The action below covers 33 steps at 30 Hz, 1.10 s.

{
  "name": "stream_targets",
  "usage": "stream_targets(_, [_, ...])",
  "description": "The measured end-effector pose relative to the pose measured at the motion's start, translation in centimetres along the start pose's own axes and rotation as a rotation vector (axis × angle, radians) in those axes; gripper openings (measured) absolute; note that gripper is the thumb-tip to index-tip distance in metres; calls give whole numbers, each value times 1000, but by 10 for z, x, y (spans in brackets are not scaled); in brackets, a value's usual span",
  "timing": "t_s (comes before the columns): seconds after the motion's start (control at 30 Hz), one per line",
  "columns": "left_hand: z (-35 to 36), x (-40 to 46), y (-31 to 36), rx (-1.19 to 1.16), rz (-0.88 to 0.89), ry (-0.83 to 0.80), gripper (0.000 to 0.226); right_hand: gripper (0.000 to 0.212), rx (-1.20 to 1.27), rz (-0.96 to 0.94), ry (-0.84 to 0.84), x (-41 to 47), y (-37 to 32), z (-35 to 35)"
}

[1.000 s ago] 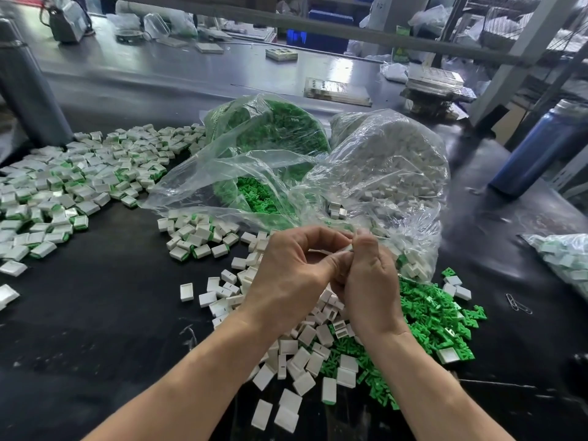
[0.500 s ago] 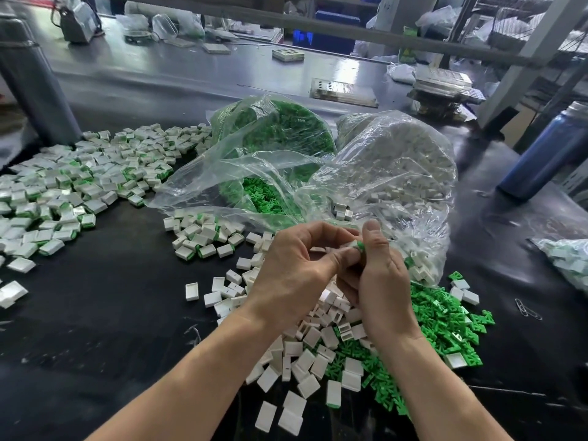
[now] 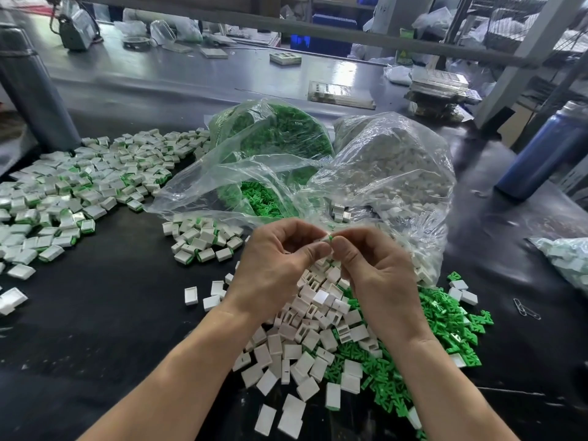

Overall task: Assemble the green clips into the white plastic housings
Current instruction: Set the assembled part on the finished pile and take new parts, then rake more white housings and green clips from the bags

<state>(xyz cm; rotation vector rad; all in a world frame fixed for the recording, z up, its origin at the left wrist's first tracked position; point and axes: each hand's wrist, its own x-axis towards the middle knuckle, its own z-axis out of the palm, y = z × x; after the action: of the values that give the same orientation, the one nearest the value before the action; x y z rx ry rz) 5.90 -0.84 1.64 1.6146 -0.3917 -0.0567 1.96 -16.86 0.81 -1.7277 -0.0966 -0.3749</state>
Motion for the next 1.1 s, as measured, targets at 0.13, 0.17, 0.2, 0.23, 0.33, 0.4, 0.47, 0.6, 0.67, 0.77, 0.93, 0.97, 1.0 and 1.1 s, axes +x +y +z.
stream_targets(0.13, [-1, 1, -3, 25, -32, 6, 16, 3, -65, 13, 15, 0, 2, -1])
stream_targets(0.17, [-1, 0, -5, 41, -39, 16, 18, 3, -79, 18, 20, 0, 3, 0])
stream_targets(0.2, [-1, 0, -6, 75, -36, 26, 19, 4, -95, 25, 30, 0, 4, -1])
stream_targets(0.23, [-3, 0, -7, 124, -24, 36, 19, 6, -108, 35, 42, 0, 5, -2])
stream_targets(0.33, [-15, 2, -8, 276, -15, 76, 17, 7, -115, 95, 80, 2, 8, -7])
stream_targets(0.4, [-27, 4, -9, 409, -47, 120, 16, 7, -152, 120, 96, 3, 10, -12])
stream_targets(0.47, [-40, 6, -10, 569, -84, 170, 15, 8, -194, 137, 92, 5, 11, -16])
stream_targets(0.6, [-59, 9, -10, 731, -169, 307, 8, 13, -275, 180, 55, 7, 13, -20])
stream_targets(0.67, [-66, 12, -11, 797, -204, 355, 7, 13, -304, 196, 41, 7, 14, -21])
stream_targets(0.77, [-71, 14, -13, 848, -222, 388, 9, 14, -335, 203, 35, 6, 14, -21])
stream_targets(0.93, [-71, 18, -17, 967, -193, 436, 14, 13, -371, 198, 69, 8, 14, -24])
stream_targets(0.97, [-71, 19, -18, 987, -187, 446, 16, 14, -376, 196, 73, 9, 14, -25])
stream_targets(1.0, [-71, 19, -18, 995, -185, 460, 18, 14, -385, 196, 73, 9, 14, -26])
stream_targets(1.1, [-68, 19, -18, 968, -188, 497, 17, 15, -396, 200, 69, 9, 15, -28])
